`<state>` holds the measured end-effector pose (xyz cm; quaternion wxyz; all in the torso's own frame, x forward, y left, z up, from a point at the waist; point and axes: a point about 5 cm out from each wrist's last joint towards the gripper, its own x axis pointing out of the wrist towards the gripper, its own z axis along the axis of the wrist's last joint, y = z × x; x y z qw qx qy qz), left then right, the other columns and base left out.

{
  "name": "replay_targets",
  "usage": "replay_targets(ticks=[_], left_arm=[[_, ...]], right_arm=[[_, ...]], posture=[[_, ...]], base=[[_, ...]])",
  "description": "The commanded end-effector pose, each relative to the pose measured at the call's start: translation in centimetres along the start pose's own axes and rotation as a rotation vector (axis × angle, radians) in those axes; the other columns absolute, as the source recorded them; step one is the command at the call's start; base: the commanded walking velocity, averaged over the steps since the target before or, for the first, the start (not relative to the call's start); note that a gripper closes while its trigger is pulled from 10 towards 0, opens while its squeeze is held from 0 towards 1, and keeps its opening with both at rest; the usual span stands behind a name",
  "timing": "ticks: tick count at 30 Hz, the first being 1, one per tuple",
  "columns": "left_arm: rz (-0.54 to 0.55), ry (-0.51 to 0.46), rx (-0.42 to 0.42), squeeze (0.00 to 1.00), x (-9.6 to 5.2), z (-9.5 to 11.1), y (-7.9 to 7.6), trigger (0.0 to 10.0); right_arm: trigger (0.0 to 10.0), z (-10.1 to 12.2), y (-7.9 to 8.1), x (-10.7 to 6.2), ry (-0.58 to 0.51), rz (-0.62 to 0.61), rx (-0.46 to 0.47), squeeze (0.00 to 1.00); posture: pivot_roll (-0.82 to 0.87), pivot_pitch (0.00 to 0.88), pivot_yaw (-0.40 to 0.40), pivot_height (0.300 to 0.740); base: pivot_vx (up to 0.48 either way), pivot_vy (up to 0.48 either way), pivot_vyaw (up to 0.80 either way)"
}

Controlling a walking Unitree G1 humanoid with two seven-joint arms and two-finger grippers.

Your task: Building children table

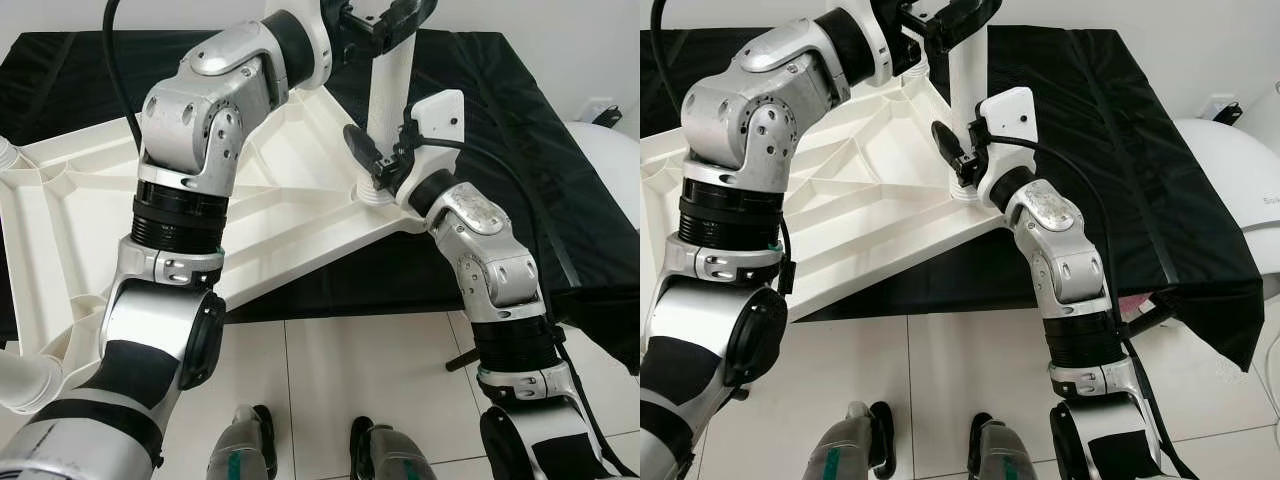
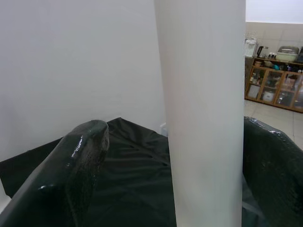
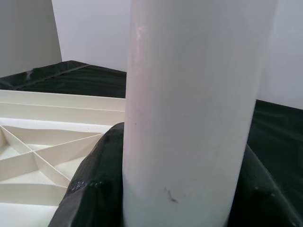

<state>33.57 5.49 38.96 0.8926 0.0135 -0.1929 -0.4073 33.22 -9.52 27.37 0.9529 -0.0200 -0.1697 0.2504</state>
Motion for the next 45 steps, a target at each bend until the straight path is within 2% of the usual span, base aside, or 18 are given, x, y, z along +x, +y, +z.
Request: replay_targets(ticks=[1, 16, 23, 30, 32, 33, 37, 40, 43, 44, 45], left_arm=[[-0.002, -0.021, 0.021, 0.00, 0.1, 0.6, 0.0, 10.0], [-0.081, -0.095, 0.036, 0.00, 0.0, 2.1, -1.3, 10.0], [-0.111, -0.111, 0.009, 0.00, 0.0, 2.5, -1.9, 10.0], [-0.123, -0.139, 0.005, 0.00, -0.1, 3.1, -1.9, 10.0], [-0.121, -0.139, 0.006, 0.00, -0.2, 3.2, -1.8, 10.0], [-0.108, -0.130, 0.011, 0.00, -0.7, 3.3, -1.0, 10.0], [-0.087, -0.127, -0.008, 0.00, -1.4, 3.4, 0.1, 10.0], [-0.078, -0.128, -0.014, 0.00, -1.7, 3.5, 0.6, 10.0], [-0.023, -0.111, -0.042, 0.00, -2.4, 2.9, 2.1, 10.0], [-0.023, -0.111, -0.042, 0.00, -2.4, 2.9, 2.1, 10.0], [0.019, -0.083, -0.046, 0.00, -2.7, 2.3, 2.9, 10.0]], right_arm=[[10.0, 0.9, -0.3, -0.1, -0.047, -0.014, -0.008, 0.00], [10.0, -0.7, -0.4, 0.7, 0.059, -0.011, -0.028, 0.00], [10.0, -1.0, -0.2, 1.2, 0.079, 0.012, -0.034, 0.00], [10.0, -0.6, -1.3, 1.8, 0.045, -0.094, -0.009, 0.00], [10.0, -0.5, -1.5, 1.8, 0.039, -0.103, -0.006, 0.00], [10.0, -0.4, -1.8, 1.6, 0.029, -0.117, -0.006, 0.00], [10.0, -0.3, -2.4, 1.4, 0.016, -0.149, -0.001, 0.00], [10.0, -0.2, -2.6, 1.2, 0.010, -0.163, 0.002, 0.00], [10.0, 0.1, -2.9, 1.0, -0.021, -0.174, 0.018, 0.00], [10.0, 0.1, -2.9, 1.0, -0.021, -0.174, 0.018, 0.00], [10.0, 0.3, -2.7, 0.9, -0.044, -0.150, 0.030, 0.00]], posture=[[-0.08, 0.180, -0.033, 0.740], [-0.07, 0.170, -0.040, 0.740], [-0.07, 0.167, -0.040, 0.740], [-0.07, 0.166, -0.038, 0.740], [-0.07, 0.166, -0.038, 0.740], [-0.07, 0.169, -0.035, 0.740], [-0.07, 0.172, -0.029, 0.740], [-0.07, 0.173, -0.028, 0.740], [-0.07, 0.175, -0.025, 0.740], [-0.07, 0.175, -0.025, 0.740], [-0.07, 0.175, -0.025, 0.740]], base=[[0.000, 0.000, 0.00], [0.000, 0.000, 0.00], [0.000, 0.000, 0.00], [0.000, 0.000, 0.00], [0.000, 0.000, 0.00], [0.000, 0.000, 0.00], [0.000, 0.000, 0.00], [0.000, 0.000, 0.00], [0.000, 0.000, 0.00], [0.000, 0.000, 0.00], [0.000, 0.000, 0.00]])
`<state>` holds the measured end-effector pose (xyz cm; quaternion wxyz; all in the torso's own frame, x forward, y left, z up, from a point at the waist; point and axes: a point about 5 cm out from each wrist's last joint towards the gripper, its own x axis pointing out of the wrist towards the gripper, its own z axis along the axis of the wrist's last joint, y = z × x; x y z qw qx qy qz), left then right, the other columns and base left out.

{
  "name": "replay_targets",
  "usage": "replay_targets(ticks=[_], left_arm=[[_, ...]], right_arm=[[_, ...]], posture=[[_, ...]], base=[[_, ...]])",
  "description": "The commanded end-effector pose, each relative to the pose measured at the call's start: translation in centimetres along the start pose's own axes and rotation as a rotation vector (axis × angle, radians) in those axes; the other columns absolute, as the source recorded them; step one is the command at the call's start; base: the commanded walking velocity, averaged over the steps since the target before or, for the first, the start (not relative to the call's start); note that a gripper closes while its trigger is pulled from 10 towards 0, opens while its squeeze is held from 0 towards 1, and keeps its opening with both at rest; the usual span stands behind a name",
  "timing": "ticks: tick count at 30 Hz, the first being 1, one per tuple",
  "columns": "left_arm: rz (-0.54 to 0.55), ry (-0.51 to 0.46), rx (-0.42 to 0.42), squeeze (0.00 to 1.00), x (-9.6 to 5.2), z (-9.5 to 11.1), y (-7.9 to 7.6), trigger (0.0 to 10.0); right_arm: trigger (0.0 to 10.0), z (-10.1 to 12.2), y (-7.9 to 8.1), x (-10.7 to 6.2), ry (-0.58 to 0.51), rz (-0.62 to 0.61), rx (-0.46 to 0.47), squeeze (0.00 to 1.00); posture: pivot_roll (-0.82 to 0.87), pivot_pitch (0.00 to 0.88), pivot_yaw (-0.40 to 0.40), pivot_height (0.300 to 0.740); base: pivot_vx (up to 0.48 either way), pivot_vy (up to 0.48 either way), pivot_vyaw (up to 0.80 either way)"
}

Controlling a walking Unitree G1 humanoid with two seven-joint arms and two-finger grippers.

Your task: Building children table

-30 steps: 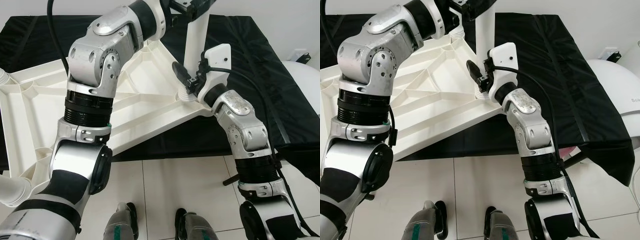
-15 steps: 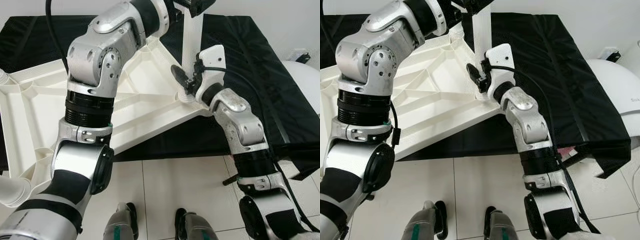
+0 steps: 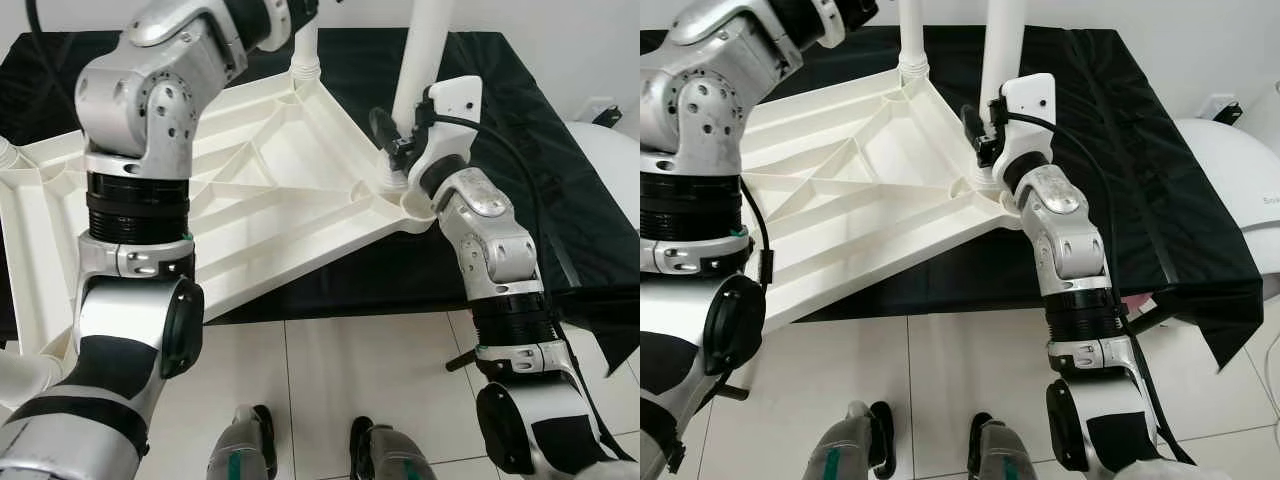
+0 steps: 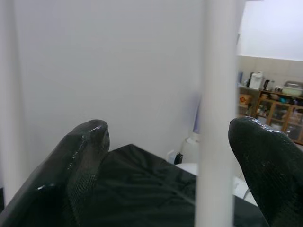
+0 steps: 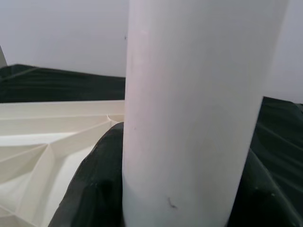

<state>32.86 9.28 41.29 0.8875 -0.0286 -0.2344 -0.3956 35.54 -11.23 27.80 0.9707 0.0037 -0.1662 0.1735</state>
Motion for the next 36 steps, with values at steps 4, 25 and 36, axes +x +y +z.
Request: replay_targets(ticks=[4, 25, 36], left_arm=[[0.053, 0.107, 0.038, 0.00, -0.3, -2.2, 1.4, 10.0], [0.036, 0.231, 0.253, 0.00, 1.1, -4.2, 0.6, 10.0], [-0.027, 0.155, 0.277, 0.00, 2.0, -2.4, -1.0, 10.0]], right_arm=[[10.0, 0.8, 0.8, -0.4, -0.066, 0.100, 0.032, 0.00], [10.0, -0.8, 3.3, -1.3, 0.023, 0.396, 0.097, 0.00], [10.0, -1.3, 3.2, -1.2, 0.048, 0.407, 0.099, 0.00]], posture=[[-0.07, 0.175, -0.027, 0.740], [-0.06, 0.175, -0.038, 0.740], [-0.05, 0.174, -0.040, 0.740]], base=[[0.000, 0.000, 0.00], [0.000, 0.000, 0.00], [0.000, 0.000, 0.00]])
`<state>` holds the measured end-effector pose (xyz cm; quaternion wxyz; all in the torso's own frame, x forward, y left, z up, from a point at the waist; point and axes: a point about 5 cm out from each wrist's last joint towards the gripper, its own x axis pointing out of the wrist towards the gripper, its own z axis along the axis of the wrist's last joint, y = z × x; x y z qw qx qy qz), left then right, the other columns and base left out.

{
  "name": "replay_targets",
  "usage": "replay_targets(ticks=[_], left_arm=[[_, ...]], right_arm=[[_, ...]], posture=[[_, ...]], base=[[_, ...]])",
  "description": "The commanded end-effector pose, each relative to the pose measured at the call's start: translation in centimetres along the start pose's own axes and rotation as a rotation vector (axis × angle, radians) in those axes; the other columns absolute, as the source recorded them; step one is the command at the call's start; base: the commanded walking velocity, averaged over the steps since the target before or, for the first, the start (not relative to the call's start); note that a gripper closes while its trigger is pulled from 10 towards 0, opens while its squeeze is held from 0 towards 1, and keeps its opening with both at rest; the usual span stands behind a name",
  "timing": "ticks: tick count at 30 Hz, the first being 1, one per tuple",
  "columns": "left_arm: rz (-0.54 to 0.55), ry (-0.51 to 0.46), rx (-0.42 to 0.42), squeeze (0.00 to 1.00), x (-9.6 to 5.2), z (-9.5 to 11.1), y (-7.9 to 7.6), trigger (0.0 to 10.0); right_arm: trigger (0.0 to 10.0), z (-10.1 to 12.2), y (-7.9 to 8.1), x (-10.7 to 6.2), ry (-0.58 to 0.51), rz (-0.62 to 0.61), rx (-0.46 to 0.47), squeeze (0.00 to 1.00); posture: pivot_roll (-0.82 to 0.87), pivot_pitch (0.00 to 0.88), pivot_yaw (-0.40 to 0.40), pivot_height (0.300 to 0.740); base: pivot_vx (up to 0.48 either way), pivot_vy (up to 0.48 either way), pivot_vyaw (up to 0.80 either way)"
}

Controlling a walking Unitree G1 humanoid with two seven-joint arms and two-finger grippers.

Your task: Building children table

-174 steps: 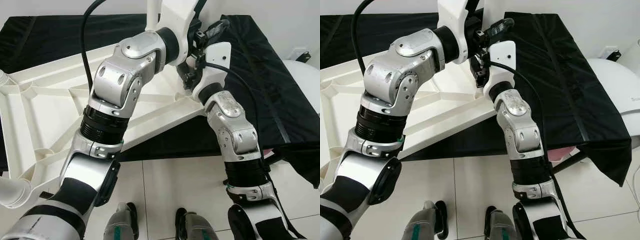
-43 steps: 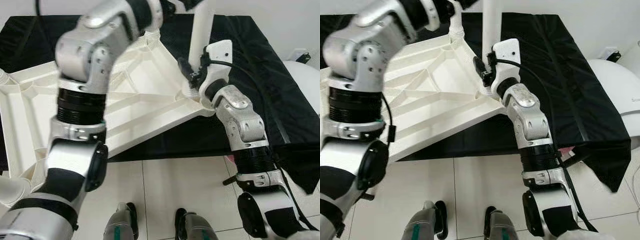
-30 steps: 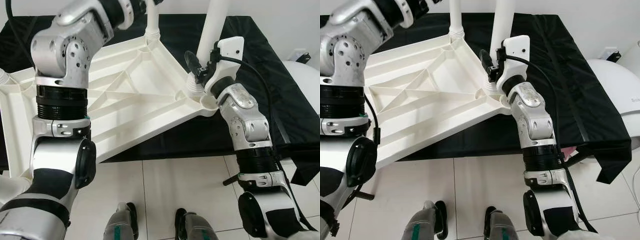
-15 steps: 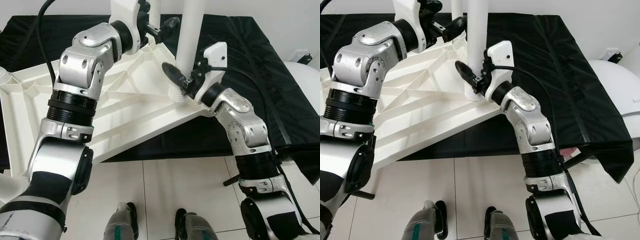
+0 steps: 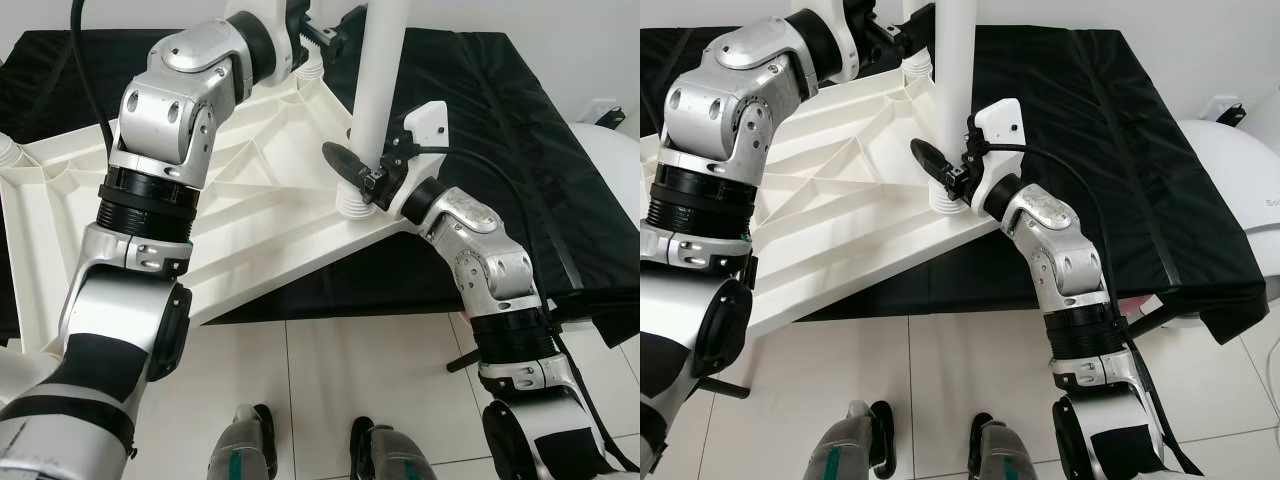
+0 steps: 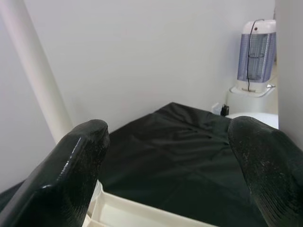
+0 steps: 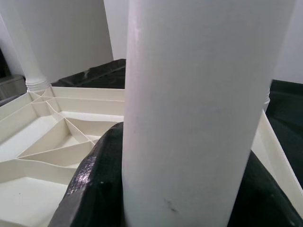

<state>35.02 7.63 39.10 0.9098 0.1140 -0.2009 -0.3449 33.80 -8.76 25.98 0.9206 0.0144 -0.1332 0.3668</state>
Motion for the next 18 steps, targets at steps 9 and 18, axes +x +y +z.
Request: replay_targets(ticks=[9, 18], left_arm=[[-0.080, -0.066, 0.030, 0.00, 0.7, 1.9, -1.6, 10.0], [-0.099, -0.085, 0.029, 0.00, 1.0, 2.4, -2.2, 10.0]], right_arm=[[10.0, -0.2, 0.0, 0.2, 0.017, 0.023, 0.000, 0.00], [10.0, 0.2, 0.0, 0.6, 0.008, 0.034, -0.015, 0.00]], posture=[[-0.05, 0.176, -0.043, 0.740], [-0.05, 0.176, -0.043, 0.740]], base=[[0.000, 0.000, 0.00], [0.000, 0.000, 0.00]])
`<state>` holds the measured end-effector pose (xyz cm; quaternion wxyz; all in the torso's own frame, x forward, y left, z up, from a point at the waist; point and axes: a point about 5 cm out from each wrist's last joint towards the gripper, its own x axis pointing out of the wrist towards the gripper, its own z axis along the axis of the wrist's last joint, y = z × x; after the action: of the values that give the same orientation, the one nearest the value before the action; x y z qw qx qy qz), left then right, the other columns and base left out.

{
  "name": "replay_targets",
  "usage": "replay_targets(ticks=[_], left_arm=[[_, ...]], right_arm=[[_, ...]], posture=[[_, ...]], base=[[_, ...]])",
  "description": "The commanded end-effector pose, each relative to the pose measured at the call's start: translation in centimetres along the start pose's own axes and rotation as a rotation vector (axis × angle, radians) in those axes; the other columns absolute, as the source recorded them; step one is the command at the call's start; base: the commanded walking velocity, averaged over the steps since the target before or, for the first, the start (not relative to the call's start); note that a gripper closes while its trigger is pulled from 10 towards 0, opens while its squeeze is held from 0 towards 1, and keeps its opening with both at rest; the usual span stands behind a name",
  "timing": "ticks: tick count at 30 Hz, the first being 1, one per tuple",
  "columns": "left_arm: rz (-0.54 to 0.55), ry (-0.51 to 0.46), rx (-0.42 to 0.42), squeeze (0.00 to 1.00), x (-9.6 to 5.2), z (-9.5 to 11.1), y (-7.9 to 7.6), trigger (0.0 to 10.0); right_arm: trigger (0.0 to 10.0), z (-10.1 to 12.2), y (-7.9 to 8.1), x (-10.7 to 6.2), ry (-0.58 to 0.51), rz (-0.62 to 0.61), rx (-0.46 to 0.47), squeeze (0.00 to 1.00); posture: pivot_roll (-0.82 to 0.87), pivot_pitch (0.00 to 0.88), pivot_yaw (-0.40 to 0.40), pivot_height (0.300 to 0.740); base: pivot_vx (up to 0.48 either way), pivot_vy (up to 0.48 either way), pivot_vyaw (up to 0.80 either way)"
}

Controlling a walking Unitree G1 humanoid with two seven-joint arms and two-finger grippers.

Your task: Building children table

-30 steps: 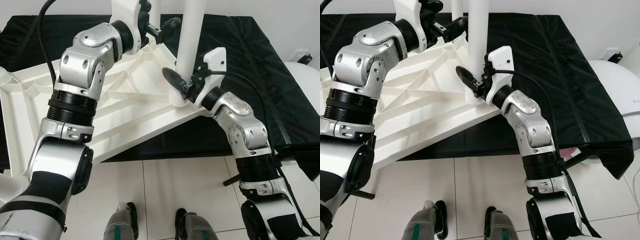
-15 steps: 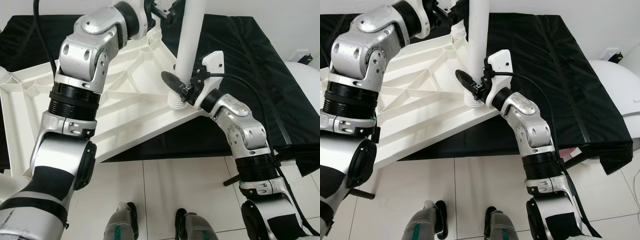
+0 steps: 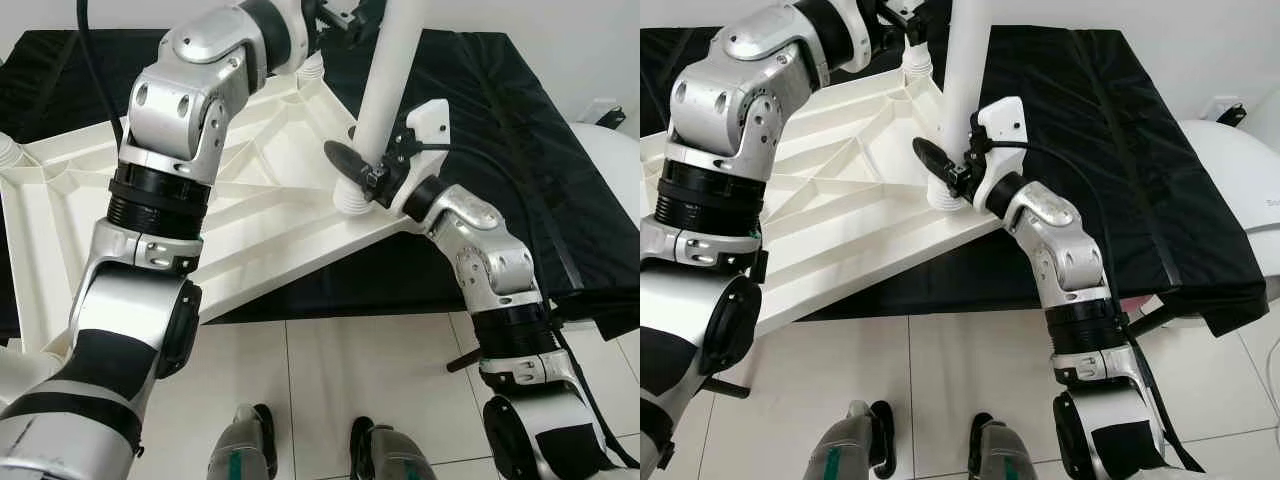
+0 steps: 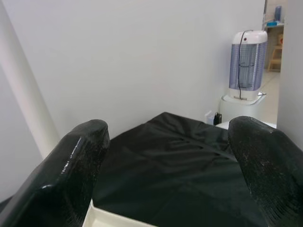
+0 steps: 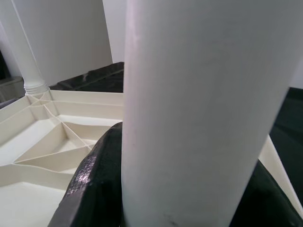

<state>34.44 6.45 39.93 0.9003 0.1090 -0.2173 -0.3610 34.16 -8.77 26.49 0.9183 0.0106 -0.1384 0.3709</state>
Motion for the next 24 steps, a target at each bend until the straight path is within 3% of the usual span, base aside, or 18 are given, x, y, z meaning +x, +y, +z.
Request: replay_targets(ticks=[1, 10, 12, 14, 19, 24], left_arm=[[-0.070, -0.044, 0.031, 0.00, 0.5, 1.3, -1.2, 10.0], [0.015, 0.037, 0.011, 0.00, -1.0, -0.7, 1.3, 10.0], [0.052, 0.086, -0.012, 0.00, -2.3, -2.0, 2.5, 10.0], [0.052, 0.086, -0.012, 0.00, -2.3, -2.0, 2.5, 10.0], [0.145, 0.176, -0.105, 0.00, -4.6, -5.0, 4.2, 10.0], [0.218, 0.234, -0.167, 0.00, -5.6, -6.8, 4.8, 10.0]], right_arm=[[10.0, -0.2, 0.3, 0.2, 0.015, 0.023, -0.005, 0.00], [10.0, 0.6, -0.8, -0.6, -0.027, -0.024, -0.013, 0.00], [10.0, 0.9, -1.8, -1.1, -0.051, -0.069, -0.017, 0.00], [10.0, 0.9, -1.8, -1.1, -0.051, -0.069, -0.017, 0.00], [10.0, 1.5, -3.8, -1.9, -0.122, -0.206, -0.003, 0.00], [10.0, 1.6, -4.5, -2.3, -0.177, -0.286, 0.014, 0.00]], posture=[[-0.05, 0.176, -0.043, 0.740], [-0.06, 0.170, -0.032, 0.740], [-0.06, 0.168, -0.026, 0.740], [-0.06, 0.168, -0.026, 0.740], [-0.05, 0.160, -0.014, 0.740], [-0.05, 0.154, -0.008, 0.740]], base=[[0.000, 0.000, 0.00], [0.000, 0.000, 0.00], [0.000, 0.000, 0.00], [0.000, 0.000, 0.00], [0.000, 0.000, 0.00], [0.000, 0.000, 0.00]])
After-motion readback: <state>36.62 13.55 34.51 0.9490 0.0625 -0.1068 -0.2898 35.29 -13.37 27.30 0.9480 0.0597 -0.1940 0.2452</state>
